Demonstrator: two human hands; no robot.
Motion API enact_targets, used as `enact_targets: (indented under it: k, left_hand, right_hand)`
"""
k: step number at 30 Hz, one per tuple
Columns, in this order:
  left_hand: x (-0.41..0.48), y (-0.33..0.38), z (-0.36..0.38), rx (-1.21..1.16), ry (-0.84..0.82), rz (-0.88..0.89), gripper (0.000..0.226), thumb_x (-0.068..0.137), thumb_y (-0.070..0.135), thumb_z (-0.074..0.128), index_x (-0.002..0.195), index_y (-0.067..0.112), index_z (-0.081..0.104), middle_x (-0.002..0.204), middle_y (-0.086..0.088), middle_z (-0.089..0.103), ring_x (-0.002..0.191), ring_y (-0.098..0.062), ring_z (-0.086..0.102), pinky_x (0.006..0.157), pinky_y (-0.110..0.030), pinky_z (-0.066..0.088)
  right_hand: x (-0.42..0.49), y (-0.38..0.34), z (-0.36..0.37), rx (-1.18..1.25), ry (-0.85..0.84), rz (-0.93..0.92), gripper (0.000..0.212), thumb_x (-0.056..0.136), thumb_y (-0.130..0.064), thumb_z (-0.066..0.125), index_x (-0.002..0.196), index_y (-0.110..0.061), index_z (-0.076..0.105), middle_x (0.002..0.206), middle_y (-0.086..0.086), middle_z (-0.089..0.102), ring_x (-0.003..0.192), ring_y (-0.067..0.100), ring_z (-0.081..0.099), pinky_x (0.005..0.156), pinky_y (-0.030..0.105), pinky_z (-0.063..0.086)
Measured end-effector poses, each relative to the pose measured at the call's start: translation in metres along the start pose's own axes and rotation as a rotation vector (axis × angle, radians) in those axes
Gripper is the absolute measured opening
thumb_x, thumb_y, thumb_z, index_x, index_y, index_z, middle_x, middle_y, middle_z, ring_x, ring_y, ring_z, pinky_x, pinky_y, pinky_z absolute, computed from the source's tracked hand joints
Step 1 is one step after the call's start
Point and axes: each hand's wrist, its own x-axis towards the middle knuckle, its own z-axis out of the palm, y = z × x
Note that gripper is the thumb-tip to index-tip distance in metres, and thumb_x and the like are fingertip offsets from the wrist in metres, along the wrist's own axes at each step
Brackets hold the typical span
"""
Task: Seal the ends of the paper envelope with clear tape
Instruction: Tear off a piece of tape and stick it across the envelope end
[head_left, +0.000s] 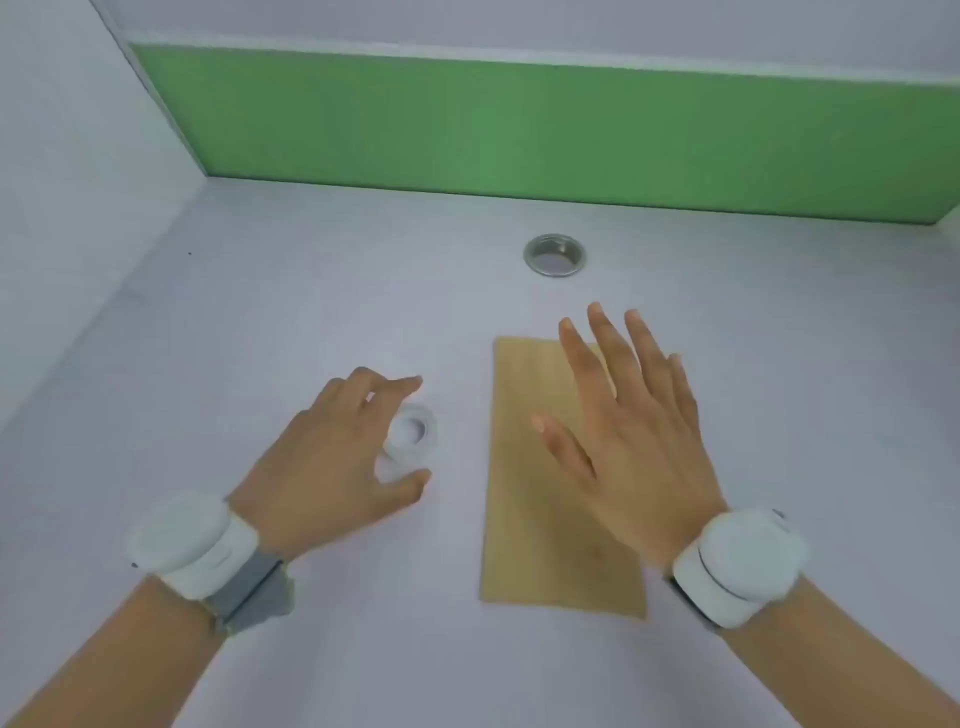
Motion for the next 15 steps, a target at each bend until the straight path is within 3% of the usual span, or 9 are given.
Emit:
enact_targets:
  k: [3, 5, 8, 11, 15]
  left_hand:
    - [0.003, -0.005, 0.013, -0.104, 0.125, 0.040, 0.048, 0.076, 0.043, 0.059, 0.122, 0.034, 0.049, 0.107, 0.012, 0.047, 0.096, -0.012, 0.050, 0.075, -0.018, 0.040]
    - [0.006, -0.004, 0.018, -0.172, 0.174, 0.044, 0.042, 0.074, 0.040, 0.063, 0.114, 0.036, 0.053, 0.102, 0.015, 0.048, 0.089, -0.006, 0.053, 0.073, -0.010, 0.035]
    - [0.008, 0.012, 0.023, -0.310, 0.278, 0.078, 0.045, 0.068, 0.049, 0.058, 0.111, 0.036, 0.057, 0.099, 0.015, 0.050, 0.085, 0.003, 0.054, 0.071, -0.006, 0.035]
    - [0.013, 0.033, 0.029, -0.432, 0.319, 0.084, 0.051, 0.065, 0.051, 0.055, 0.113, 0.034, 0.059, 0.099, 0.010, 0.053, 0.084, 0.003, 0.053, 0.068, -0.003, 0.035]
    - [0.021, 0.048, 0.042, -0.526, 0.335, 0.134, 0.056, 0.066, 0.051, 0.060, 0.117, 0.028, 0.062, 0.098, 0.008, 0.053, 0.085, -0.002, 0.053, 0.069, -0.004, 0.037]
  right_hand:
    - [-0.006, -0.001, 0.012, 0.038, 0.096, -0.008, 0.061, 0.092, -0.052, 0.024, 0.146, -0.024, 0.018, 0.157, 0.003, 0.015, 0.145, 0.029, 0.004, 0.112, 0.053, 0.014]
    - [-0.009, -0.003, 0.020, 0.087, 0.139, -0.036, 0.055, 0.093, -0.046, 0.026, 0.145, -0.027, 0.022, 0.155, 0.001, 0.020, 0.144, 0.027, 0.007, 0.111, 0.053, 0.019]
    - [-0.019, -0.007, 0.028, 0.170, 0.233, -0.094, 0.047, 0.094, -0.035, 0.030, 0.140, -0.027, 0.032, 0.149, -0.003, 0.034, 0.140, 0.023, 0.022, 0.107, 0.048, 0.031]
    - [-0.025, -0.012, 0.031, 0.305, 0.244, -0.106, 0.048, 0.092, -0.035, 0.033, 0.138, -0.023, 0.039, 0.140, -0.002, 0.046, 0.126, 0.021, 0.039, 0.097, 0.044, 0.042]
    - [-0.021, -0.011, 0.036, 0.352, 0.244, -0.129, 0.052, 0.089, -0.042, 0.032, 0.134, -0.021, 0.046, 0.132, -0.001, 0.054, 0.116, 0.021, 0.050, 0.093, 0.031, 0.043]
